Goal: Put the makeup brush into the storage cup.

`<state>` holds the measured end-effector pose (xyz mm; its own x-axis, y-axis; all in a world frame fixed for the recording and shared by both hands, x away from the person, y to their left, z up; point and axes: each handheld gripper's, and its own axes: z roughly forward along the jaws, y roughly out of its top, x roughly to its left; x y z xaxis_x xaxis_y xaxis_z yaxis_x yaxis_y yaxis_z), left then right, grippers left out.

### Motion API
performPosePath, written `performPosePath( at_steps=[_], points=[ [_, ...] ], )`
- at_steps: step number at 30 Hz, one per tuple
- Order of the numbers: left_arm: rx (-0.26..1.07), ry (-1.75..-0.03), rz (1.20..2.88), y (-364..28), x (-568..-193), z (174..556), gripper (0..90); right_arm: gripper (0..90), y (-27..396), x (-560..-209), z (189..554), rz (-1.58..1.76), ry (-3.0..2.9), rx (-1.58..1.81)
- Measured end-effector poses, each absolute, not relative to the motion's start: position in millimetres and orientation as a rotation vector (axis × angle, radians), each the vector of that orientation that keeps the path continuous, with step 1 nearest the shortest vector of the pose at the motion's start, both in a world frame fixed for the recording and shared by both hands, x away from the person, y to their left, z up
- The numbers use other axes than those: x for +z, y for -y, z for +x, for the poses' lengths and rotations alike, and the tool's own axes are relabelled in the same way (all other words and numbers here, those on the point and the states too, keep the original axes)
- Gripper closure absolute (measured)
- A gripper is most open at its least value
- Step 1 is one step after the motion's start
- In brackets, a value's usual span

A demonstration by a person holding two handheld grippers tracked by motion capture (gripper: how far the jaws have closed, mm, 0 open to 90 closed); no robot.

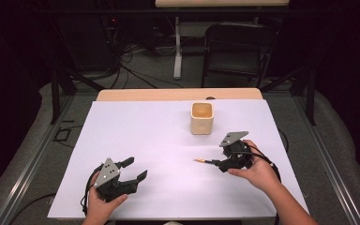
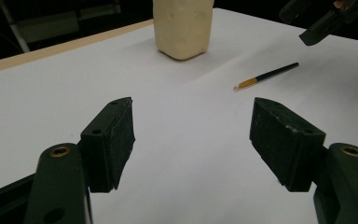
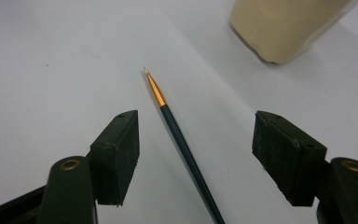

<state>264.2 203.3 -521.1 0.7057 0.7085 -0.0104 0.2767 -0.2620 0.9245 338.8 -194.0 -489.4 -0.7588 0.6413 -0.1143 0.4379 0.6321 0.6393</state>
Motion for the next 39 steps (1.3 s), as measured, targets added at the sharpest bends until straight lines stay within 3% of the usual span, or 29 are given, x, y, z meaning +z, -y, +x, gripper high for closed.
performPosePath(
  at_steps=[39],
  points=[
    [0.491,-0.766,1.847,-202,-522,265,30.7,39.3,188,-492,353,0.857,-2.647,0.732]
  ],
)
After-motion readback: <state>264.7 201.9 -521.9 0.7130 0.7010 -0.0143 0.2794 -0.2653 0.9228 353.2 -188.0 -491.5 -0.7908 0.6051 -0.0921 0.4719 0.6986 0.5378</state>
